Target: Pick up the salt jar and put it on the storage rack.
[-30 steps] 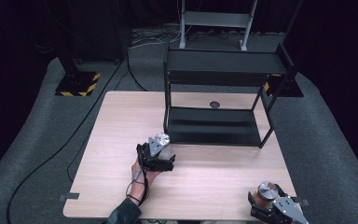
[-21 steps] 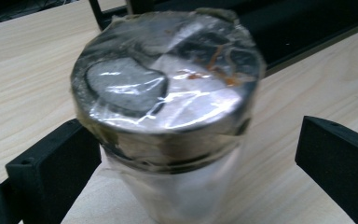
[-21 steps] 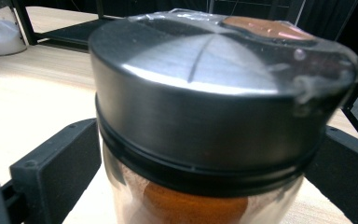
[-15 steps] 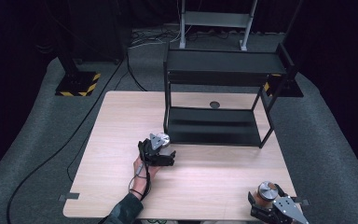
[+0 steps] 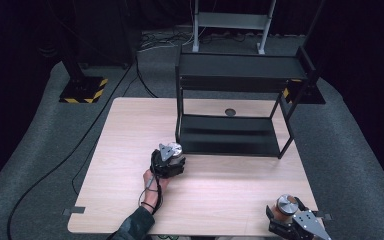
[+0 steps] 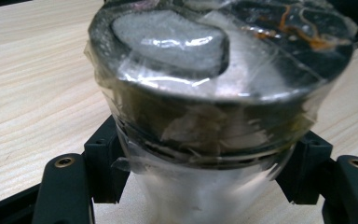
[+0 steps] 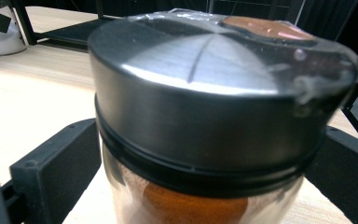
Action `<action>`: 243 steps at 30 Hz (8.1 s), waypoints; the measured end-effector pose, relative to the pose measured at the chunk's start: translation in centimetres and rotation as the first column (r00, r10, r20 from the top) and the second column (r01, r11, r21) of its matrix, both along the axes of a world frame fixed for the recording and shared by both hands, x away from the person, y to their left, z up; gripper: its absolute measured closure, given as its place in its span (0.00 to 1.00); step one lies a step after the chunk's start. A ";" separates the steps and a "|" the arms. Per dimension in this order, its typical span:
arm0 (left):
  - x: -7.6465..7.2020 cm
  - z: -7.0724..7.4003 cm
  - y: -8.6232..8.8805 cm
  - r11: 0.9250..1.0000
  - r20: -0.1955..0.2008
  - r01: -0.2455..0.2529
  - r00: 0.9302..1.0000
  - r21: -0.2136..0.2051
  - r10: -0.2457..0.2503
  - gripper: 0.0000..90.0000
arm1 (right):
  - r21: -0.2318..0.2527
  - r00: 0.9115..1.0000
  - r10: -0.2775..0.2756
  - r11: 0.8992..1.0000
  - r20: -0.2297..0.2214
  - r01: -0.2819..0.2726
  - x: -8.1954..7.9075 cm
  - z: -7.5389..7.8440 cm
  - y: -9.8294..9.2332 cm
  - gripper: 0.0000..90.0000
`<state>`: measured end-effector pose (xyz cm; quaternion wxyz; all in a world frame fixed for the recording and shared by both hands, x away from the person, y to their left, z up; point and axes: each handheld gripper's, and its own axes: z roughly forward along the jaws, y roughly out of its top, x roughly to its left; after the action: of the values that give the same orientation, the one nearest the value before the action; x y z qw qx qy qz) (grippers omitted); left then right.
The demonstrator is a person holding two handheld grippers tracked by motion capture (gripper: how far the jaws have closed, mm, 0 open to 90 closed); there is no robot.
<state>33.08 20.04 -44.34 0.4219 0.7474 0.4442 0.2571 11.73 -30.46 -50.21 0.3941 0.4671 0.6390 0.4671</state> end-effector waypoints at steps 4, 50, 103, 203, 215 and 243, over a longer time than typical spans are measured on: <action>-0.1 0.0 0.0 1.000 0.000 -0.005 1.000 -0.005 0.005 0.34 | -0.001 1.000 0.000 1.000 -0.001 0.000 0.0 0.0 0.0 0.00; 0.5 6.1 1.7 0.978 -0.058 0.209 0.976 0.013 -0.208 0.34 | -0.002 1.000 0.002 1.000 -0.003 -0.002 0.0 0.1 0.0 0.00; 5.7 14.0 -0.5 0.949 -0.053 0.306 0.952 0.077 -0.303 0.34 | -0.010 1.000 -0.002 1.000 -0.005 0.002 0.1 0.1 0.2 0.00; 8.6 22.9 -3.3 0.944 0.043 0.299 0.950 0.142 -0.308 0.34 | -0.013 1.000 -0.009 1.000 -0.015 0.009 0.2 0.3 0.4 0.00; 8.8 23.8 -3.7 0.940 0.052 0.316 0.944 0.128 -0.324 0.34 | -0.013 1.000 -0.009 1.000 -0.014 0.009 0.2 0.3 0.4 0.00; 9.3 26.2 -3.9 0.940 0.085 0.328 0.938 0.088 -0.336 0.34 | -0.020 1.000 -0.011 1.000 -0.016 0.011 0.2 0.3 0.5 0.00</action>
<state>42.35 16.13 -18.11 0.4531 0.8129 0.2807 0.2348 11.91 -30.00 -49.93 0.3962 0.4701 0.6444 0.4547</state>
